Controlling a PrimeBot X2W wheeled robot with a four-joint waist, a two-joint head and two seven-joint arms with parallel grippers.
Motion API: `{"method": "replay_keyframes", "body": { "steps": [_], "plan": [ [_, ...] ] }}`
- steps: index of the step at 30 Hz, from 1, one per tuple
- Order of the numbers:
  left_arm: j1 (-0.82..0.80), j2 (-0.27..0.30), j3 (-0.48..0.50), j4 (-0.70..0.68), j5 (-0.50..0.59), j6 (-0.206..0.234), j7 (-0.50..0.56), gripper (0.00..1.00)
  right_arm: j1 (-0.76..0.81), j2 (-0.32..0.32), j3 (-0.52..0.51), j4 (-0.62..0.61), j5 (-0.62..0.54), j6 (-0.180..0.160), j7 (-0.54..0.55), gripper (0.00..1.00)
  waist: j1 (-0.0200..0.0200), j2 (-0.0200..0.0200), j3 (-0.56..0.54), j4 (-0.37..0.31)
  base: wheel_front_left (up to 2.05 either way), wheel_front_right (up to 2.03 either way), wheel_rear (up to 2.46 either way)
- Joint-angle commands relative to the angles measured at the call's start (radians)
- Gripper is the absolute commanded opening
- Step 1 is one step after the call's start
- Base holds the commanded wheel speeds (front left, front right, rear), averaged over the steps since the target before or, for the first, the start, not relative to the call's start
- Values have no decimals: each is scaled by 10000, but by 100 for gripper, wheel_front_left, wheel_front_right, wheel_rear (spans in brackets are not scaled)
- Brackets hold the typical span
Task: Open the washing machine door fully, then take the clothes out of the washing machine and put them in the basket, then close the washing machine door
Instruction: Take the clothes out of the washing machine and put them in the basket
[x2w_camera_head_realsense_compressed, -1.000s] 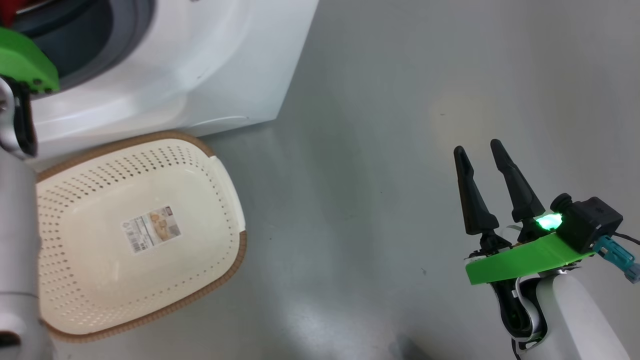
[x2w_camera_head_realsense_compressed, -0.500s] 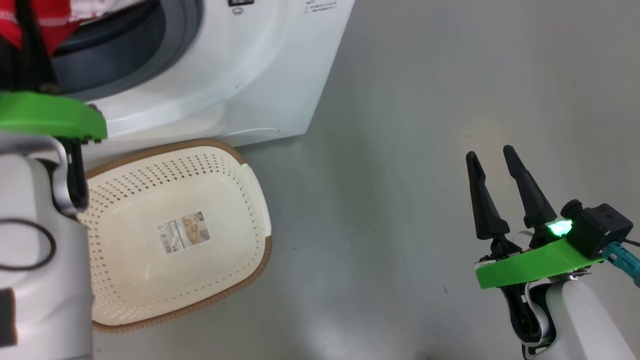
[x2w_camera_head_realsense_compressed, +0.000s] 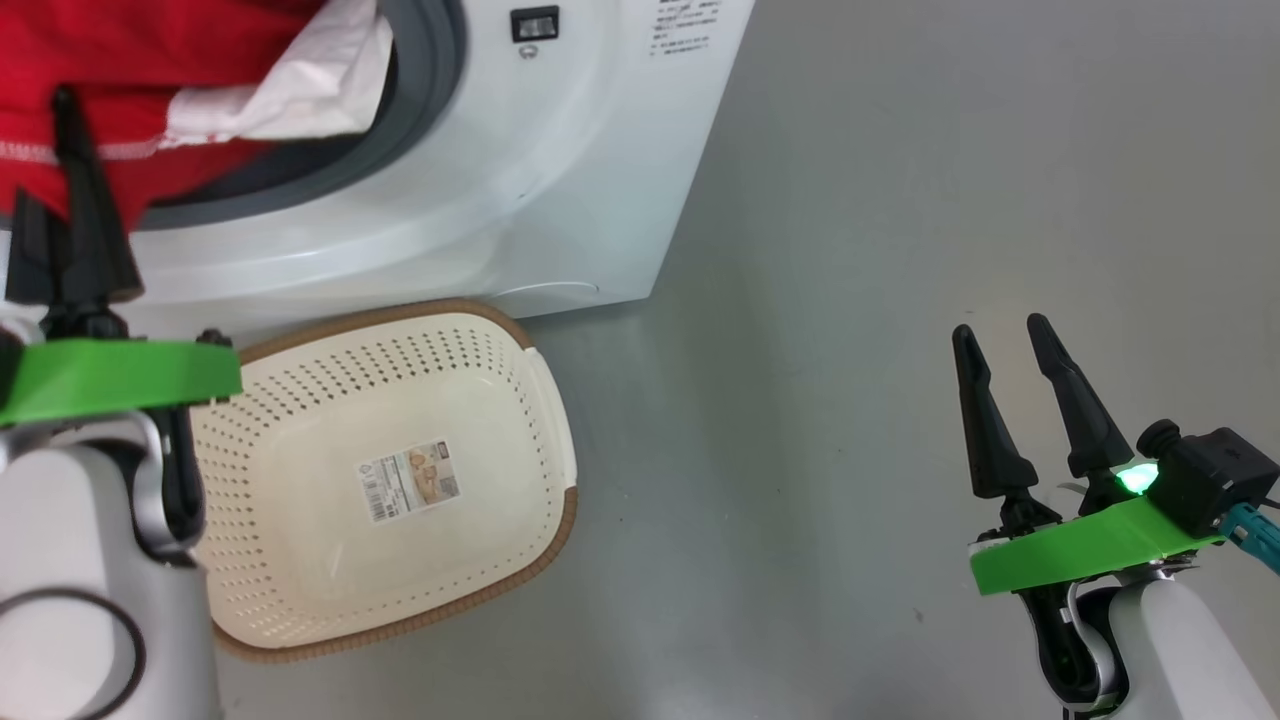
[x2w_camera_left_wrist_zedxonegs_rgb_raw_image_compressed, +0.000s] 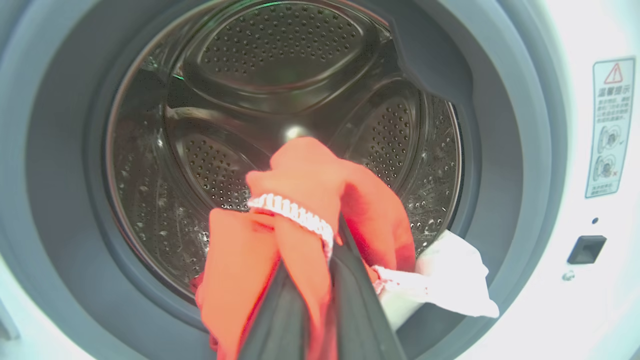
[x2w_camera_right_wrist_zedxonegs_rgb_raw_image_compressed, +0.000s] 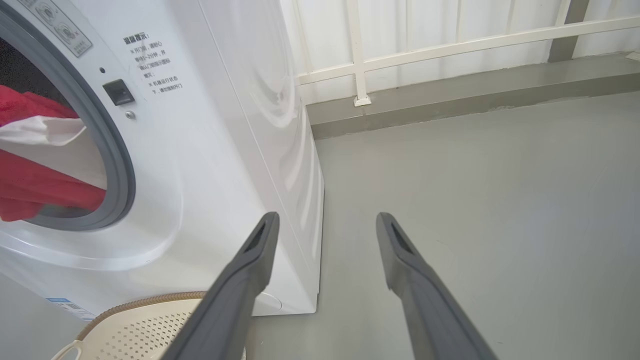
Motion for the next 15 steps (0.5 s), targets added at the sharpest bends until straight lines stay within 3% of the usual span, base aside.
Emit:
{"method": "replay_keyframes", "body": {
  "steps": [1,15],
  "plan": [
    [251,238,282,-431,63,-56,-78,0,230,-132,197,-225,-29,75,-63,100,0,0,-78,70,0,0,0],
    [1340,65,138,-2863,-138,57,-78,0,336,-169,201,-278,-28,75,-63,100,0,0,-127,230,0,0,0]
  ]
}}
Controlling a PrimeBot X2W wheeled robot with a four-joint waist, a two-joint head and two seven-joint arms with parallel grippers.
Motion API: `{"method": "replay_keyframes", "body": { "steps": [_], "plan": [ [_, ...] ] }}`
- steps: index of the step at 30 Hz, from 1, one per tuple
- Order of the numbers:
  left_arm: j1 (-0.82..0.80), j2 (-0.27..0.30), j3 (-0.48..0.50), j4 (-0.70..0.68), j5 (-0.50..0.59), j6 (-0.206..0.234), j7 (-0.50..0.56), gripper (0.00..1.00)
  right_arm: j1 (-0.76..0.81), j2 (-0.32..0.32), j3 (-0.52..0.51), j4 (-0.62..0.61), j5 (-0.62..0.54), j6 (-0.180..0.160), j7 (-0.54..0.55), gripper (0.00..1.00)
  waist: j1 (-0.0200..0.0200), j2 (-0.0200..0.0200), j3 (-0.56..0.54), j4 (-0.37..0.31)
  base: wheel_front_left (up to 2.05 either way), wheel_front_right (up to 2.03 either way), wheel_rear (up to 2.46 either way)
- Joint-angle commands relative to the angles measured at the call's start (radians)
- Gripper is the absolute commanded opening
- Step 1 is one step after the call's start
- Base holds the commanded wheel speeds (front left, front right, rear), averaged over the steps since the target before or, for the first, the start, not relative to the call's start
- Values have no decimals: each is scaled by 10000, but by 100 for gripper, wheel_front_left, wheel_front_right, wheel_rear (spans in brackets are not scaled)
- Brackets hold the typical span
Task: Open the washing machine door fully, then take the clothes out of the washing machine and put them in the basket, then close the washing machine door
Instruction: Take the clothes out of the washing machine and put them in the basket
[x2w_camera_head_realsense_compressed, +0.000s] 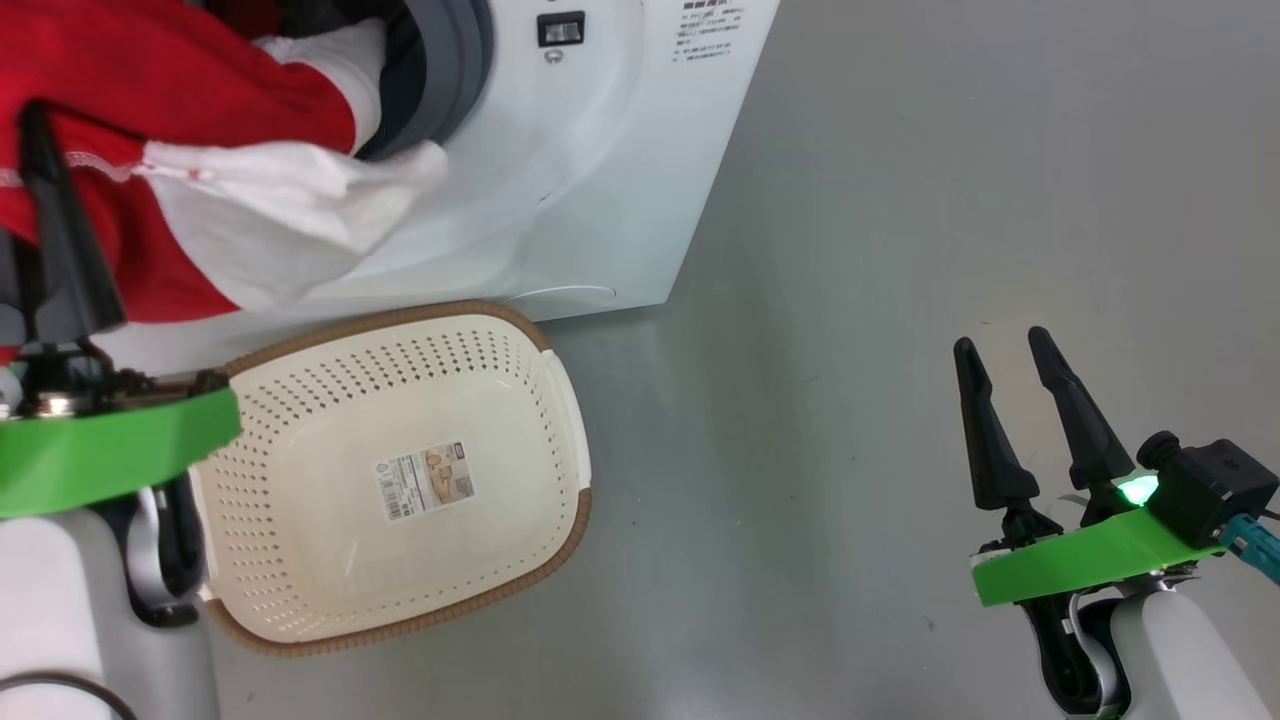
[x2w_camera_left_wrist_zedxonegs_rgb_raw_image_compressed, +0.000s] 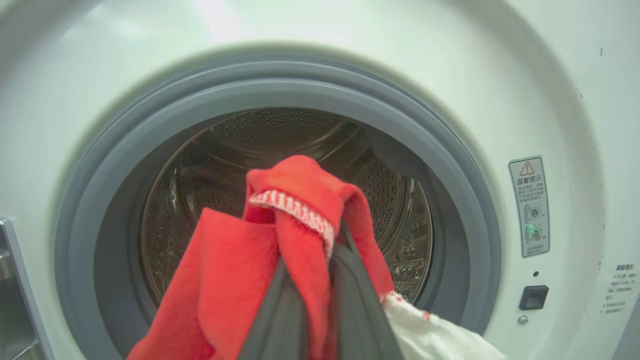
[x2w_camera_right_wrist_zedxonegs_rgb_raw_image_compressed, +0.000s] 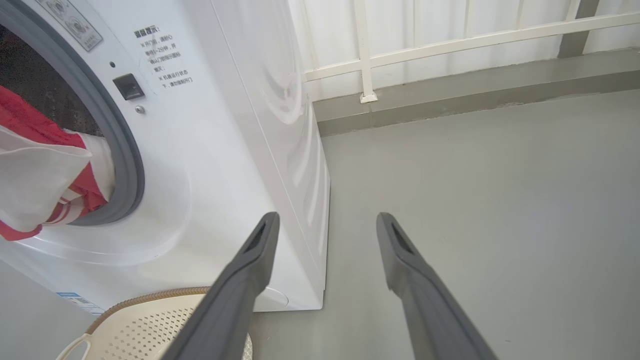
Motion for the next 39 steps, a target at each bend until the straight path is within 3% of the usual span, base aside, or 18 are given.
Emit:
{"method": "replay_keyframes", "body": {
  "steps": [1,18,39],
  "plan": [
    [322,229,126,-396,-105,157,-49,0,146,-142,226,-260,-21,75,-63,100,0,0,-2,0,0,0,0],
    [953,226,-276,951,-490,389,-49,0,-51,-90,251,-311,15,75,-63,100,0,0,494,-59,0,0,0],
    [634,226,-1001,4243,-629,330,-49,0,-778,31,291,-406,112,75,-63,100,0,0,1869,-194,0,0,0]
  ]
}}
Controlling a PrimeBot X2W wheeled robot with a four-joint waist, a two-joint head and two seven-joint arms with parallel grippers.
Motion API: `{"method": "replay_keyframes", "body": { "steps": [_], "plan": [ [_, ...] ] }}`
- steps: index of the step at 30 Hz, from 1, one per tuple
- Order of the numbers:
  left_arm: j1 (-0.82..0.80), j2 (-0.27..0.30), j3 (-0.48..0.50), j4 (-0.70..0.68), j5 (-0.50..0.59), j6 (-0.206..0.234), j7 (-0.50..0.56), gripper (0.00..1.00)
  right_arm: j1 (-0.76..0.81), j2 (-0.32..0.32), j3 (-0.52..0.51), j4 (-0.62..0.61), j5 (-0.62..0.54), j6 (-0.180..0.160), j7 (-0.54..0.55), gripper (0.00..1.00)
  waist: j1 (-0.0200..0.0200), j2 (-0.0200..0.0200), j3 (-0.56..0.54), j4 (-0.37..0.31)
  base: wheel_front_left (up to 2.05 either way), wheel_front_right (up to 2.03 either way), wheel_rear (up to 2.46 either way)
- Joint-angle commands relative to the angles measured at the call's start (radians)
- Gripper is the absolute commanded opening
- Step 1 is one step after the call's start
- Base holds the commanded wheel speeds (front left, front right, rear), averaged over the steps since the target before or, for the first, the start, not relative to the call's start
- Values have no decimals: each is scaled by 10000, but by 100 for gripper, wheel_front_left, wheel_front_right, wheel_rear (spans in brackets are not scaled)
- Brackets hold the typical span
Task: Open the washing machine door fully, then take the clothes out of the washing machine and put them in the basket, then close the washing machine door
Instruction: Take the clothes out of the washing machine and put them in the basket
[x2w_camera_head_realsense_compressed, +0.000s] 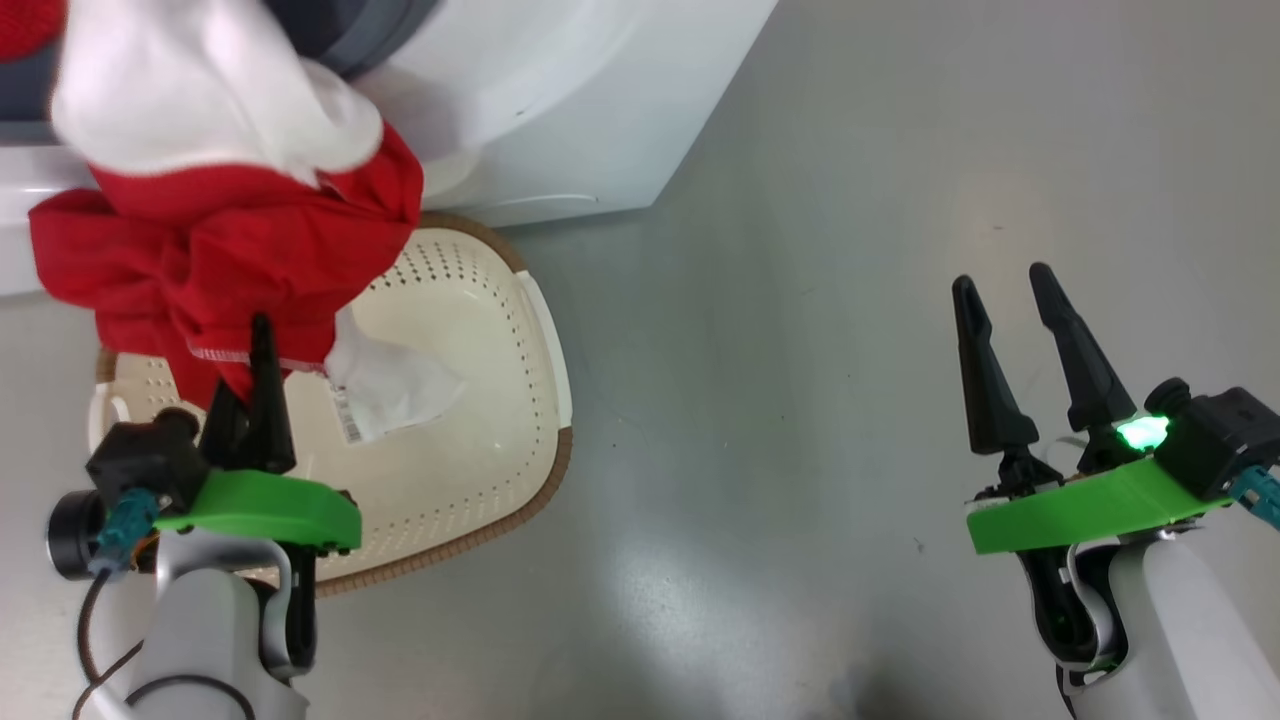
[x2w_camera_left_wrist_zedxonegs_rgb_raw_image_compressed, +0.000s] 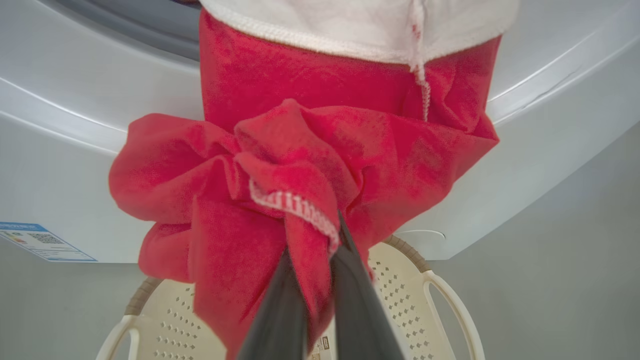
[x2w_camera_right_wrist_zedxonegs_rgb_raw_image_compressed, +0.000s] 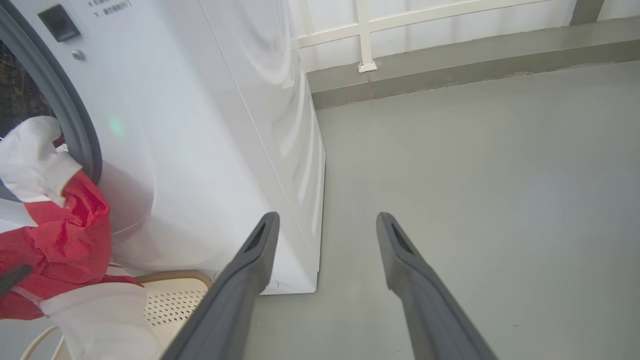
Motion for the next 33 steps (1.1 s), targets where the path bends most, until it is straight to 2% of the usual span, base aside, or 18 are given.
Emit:
{"method": "replay_keyframes", "body": {
  "steps": [1,33],
  "plan": [
    [-103,241,181,-23,106,-56,-51,0,-25,-37,225,-252,100,75,-63,100,0,-1,189,-29,0,0,0],
    [-2449,346,144,3943,956,-226,-51,0,-637,-85,312,-551,176,75,-63,100,0,-1,2355,-243,0,0,0]
  ]
}}
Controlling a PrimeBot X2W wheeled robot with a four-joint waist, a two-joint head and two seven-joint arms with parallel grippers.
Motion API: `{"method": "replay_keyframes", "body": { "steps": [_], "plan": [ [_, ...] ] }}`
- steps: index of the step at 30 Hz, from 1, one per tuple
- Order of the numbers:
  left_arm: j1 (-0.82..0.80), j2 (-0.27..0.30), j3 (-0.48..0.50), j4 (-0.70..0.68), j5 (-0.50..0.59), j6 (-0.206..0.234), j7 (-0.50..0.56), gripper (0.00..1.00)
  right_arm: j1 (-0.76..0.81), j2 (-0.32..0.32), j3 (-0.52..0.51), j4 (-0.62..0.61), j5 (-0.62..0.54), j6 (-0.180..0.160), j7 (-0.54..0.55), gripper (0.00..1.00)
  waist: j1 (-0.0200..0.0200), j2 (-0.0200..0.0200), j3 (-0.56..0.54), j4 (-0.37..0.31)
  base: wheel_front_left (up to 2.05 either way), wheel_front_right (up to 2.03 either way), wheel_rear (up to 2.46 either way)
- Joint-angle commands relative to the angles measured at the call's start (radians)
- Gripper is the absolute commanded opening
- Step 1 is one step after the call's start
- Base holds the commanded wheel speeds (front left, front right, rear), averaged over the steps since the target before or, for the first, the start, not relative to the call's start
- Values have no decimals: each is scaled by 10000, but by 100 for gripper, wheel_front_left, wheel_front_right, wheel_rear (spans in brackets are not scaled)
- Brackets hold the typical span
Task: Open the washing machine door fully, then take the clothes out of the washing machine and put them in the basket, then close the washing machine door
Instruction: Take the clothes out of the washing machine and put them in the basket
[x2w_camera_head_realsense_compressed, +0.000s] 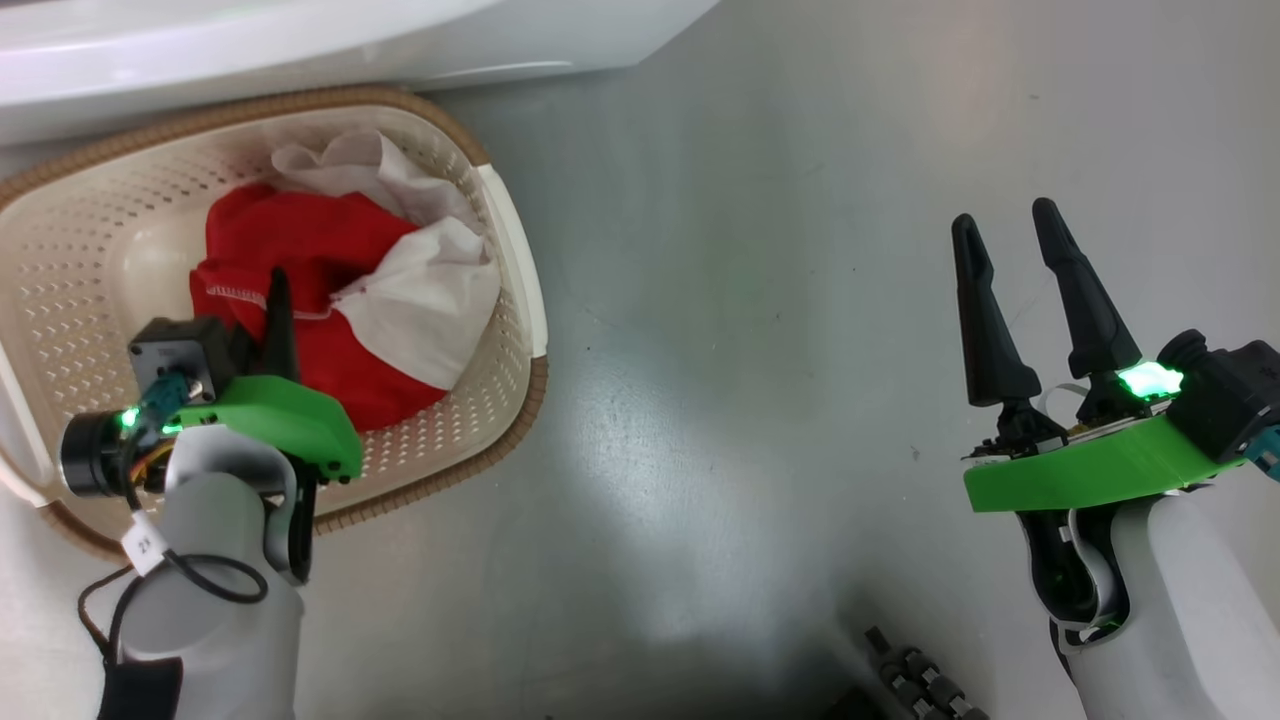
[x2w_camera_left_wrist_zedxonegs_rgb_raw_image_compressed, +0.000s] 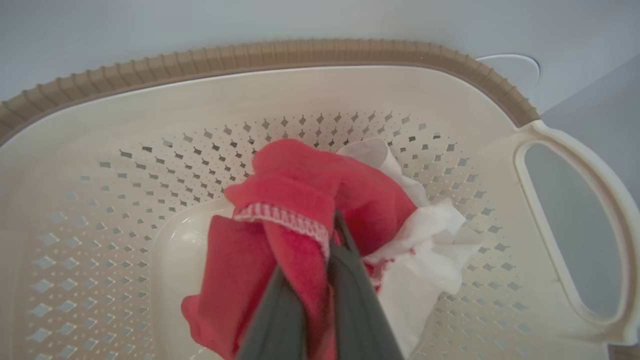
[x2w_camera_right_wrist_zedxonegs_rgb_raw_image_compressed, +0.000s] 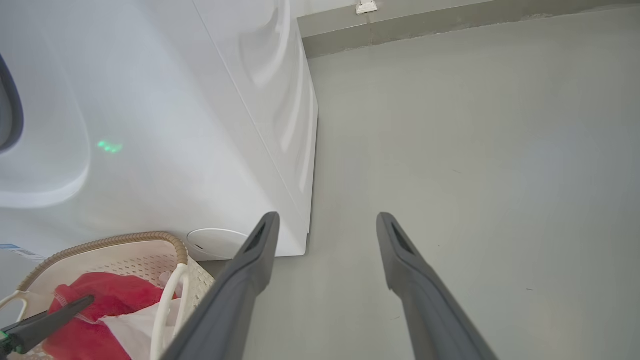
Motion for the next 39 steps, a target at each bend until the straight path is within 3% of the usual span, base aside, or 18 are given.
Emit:
{"method": "replay_keyframes", "body": {
  "steps": [1,11,12,15,17,18,39],
  "plan": [
    [184,250,229,-18,90,-47,-51,0,77,-99,199,-236,110,75,-63,100,0,0,95,-25,0,0,0],
    [-182,263,302,406,153,-56,-51,0,35,-126,192,-261,90,75,-63,100,0,0,251,-19,0,0,0],
    [-198,262,311,418,155,-54,-51,9,31,-131,189,-253,85,75,-63,100,0,0,239,-12,0,0,0],
    [-188,258,349,368,166,-22,-51,55,13,-151,167,-226,77,75,-63,100,0,0,144,26,0,0,0],
    [-120,248,359,348,166,-15,-51,95,31,-169,156,-204,70,75,-63,100,0,0,24,63,0,0,0],
    [-82,243,369,331,159,-12,-51,100,41,-178,154,-189,65,75,-63,100,0,0,-42,81,0,0,0],
    [1275,142,622,-997,-271,-281,-51,100,651,-419,59,171,-57,75,-63,100,0,0,-2312,624,0,0,0]
  ]
}}
